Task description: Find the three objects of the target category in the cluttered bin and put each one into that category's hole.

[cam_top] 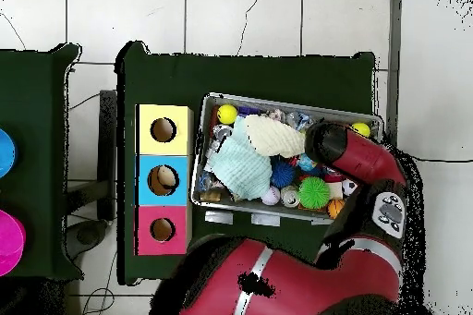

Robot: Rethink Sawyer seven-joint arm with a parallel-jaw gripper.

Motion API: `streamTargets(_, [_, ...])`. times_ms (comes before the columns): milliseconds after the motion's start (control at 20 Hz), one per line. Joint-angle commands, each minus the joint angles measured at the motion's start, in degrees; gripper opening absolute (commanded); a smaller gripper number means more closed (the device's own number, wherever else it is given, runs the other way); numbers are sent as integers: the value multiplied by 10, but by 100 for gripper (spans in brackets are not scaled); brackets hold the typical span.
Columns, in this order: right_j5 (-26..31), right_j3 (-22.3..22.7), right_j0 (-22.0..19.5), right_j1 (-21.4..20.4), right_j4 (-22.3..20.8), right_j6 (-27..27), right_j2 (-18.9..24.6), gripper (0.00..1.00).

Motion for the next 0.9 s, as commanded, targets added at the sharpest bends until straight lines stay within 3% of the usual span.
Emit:
streamTargets(50, [-39,88,-85,69,3,17,226,100])
streamTargets(250, [0,121,-123,53,0,-3,285,100])
streamTargets(700, [170,143,-191,50,0,-66,391,100])
streamTargets(900, [184,152,-202,51,-5,-61,413,100])
